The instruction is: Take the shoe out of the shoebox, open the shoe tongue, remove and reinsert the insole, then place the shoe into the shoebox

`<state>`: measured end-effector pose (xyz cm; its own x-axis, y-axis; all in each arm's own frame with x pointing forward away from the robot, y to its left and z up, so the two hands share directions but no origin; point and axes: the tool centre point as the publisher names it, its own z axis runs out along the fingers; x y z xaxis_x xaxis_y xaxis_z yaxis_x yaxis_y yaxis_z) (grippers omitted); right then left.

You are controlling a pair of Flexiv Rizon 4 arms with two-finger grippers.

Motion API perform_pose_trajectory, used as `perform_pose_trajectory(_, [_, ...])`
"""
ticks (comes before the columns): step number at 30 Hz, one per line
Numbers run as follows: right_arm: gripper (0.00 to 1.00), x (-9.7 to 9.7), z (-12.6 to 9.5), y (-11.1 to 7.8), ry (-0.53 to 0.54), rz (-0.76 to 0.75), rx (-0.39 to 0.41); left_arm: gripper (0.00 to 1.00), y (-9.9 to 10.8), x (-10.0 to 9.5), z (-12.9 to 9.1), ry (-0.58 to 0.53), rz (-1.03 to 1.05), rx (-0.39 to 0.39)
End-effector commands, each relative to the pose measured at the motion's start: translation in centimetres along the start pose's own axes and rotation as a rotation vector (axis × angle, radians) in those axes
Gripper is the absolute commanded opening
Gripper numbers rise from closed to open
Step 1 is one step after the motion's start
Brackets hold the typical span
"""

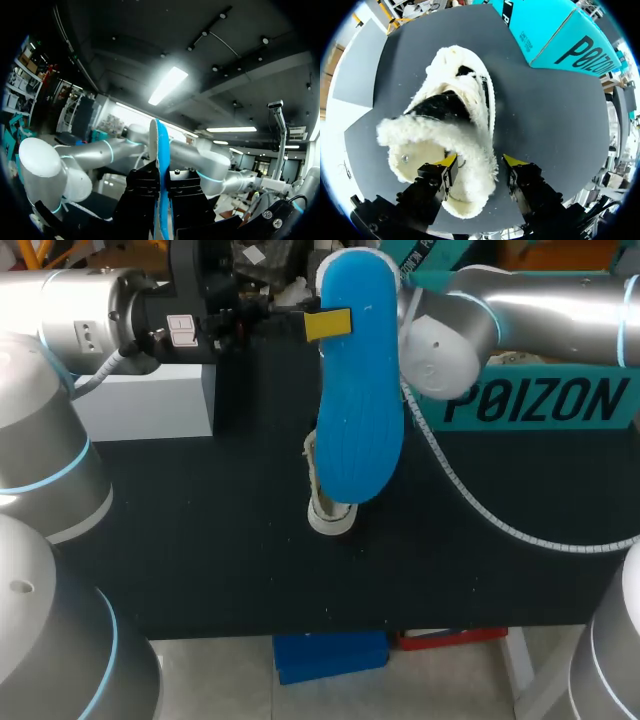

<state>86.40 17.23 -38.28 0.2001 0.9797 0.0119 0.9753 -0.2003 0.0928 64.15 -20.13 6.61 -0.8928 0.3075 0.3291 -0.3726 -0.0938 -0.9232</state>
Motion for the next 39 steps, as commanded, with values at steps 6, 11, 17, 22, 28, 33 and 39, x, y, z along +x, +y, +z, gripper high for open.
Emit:
perform_pose_trajectory(6, [1.0,-2.6,-8.2,-1.1,0.704,-0.139,-0.037,0.0,0.1,0.0,0.1,-0.004,-0.001,0.0])
perform_pose_trajectory(11, [1.0,-2.6,-8.2,-1.1,0.704,-0.139,-0.037,0.0,0.1,0.0,0.1,-0.004,-0.001,0.0])
perform_pose_trajectory(17, [1.0,-2.6,-8.2,-1.1,0.704,-0.139,-0.037,0.0,0.1,0.0,0.1,-0.004,-0.001,0.0])
perform_pose_trajectory(22, [1.0,-2.9,-9.2,-1.2,0.941,-0.083,-0.057,0.0,0.1,0.0,0.1,-0.004,-0.001,0.0])
perform_pose_trajectory(28, [1.0,-3.0,-10.5,-0.7,1.09,-0.049,-0.074,0.0,0.1,0.0,0.1,-0.004,-0.001,0.0])
perform_pose_trajectory(33, [1.0,-3.0,-11.4,-0.3,1.174,-0.032,-0.098,0.0,0.1,0.0,0.1,-0.004,-0.001,0.0])
perform_pose_trajectory(39, [1.0,-3.2,-12.3,-0.1,1.311,-0.01,-0.107,0.0,0.1,0.0,0.1,-0.004,-0.001,0.0])
